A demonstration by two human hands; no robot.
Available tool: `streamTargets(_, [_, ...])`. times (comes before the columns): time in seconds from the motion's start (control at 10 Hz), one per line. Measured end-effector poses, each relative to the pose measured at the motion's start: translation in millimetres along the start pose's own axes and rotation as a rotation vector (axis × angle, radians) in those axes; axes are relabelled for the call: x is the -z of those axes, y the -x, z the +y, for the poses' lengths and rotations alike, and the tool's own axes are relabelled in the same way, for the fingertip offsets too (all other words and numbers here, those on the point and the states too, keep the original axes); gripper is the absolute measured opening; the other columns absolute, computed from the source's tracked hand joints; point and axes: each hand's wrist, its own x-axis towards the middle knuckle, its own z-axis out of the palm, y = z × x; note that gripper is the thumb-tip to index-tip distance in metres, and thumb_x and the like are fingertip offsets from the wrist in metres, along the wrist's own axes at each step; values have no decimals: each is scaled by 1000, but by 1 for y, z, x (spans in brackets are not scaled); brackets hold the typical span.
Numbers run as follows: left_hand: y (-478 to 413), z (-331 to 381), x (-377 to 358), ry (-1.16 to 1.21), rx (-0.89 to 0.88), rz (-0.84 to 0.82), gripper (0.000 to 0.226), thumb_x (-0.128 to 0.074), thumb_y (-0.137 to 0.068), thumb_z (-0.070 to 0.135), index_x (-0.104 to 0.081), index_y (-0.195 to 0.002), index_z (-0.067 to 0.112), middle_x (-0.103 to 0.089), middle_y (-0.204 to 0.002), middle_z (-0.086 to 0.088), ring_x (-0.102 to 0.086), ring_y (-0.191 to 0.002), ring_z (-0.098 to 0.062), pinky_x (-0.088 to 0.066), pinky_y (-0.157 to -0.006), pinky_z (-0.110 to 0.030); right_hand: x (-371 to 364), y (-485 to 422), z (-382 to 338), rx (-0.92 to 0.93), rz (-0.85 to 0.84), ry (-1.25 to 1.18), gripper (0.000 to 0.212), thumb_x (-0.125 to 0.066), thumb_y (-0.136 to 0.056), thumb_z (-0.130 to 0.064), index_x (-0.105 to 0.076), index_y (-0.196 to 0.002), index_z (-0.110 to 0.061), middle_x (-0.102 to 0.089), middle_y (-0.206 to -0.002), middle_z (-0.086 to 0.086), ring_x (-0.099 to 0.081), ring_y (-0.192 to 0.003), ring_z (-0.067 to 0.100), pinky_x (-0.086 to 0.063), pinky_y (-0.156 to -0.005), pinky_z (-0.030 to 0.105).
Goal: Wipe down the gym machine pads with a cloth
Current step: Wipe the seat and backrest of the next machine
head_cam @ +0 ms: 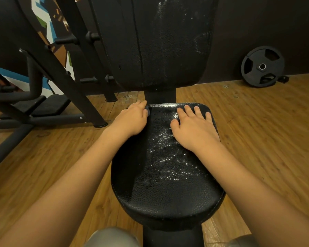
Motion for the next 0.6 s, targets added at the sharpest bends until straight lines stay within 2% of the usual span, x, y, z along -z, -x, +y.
streamTargets(0.1, [-27, 5, 2, -1, 39, 12, 51, -30, -110, 30, -29, -158, 13, -33, -163, -13, -35, -147, -33, -30, -118, -45, 1, 1, -1, -1, -1, -7, 61, -18, -108, -46, -13, -165, -22, -5, -172, 3, 0, -158, 28, 1, -127, 53])
streamTargets(0.3, [-25, 8, 2, 13, 56, 19, 46, -31, -109, 26, -41, -152, 14, -46, -152, -15, -48, -135, -36, -38, -109, -43, 2, 2, -1, -2, -3, -8, 61, -18, -108, -45, -14, -165, -22, -6, -172, 3, 0, -158, 27, 1, -127, 53])
streamTargets(0.4, [0, 4, -2, -7, 7, 28, 46, -32, -110, 23, -36, -155, 16, -34, -162, -10, -39, -144, -32, -31, -115, -40, 2, 2, 0, 0, 4, -9, 61, -18, -108, -45, -14, -165, -22, -6, -172, 3, 0, -158, 28, 1, -127, 53])
streamTargets(0.5, [25, -5, -6, -29, -20, 12, 51, -31, -111, 25, -24, -161, 21, -15, -170, -3, -24, -153, -27, -20, -122, -39, 1, 1, 1, 4, 5, -6, 61, -18, -108, -46, -14, -165, -22, -6, -172, 4, 0, -158, 28, 1, -127, 53])
streamTargets(0.6, [31, -9, -11, -39, -38, 30, 51, -31, -111, 27, -22, -161, 20, -15, -170, -2, -20, -154, -24, -18, -123, -41, 0, 0, 1, 8, 5, -8, 61, -18, -108, -46, -13, -165, -22, -5, -172, 4, 1, -158, 28, 2, -126, 53])
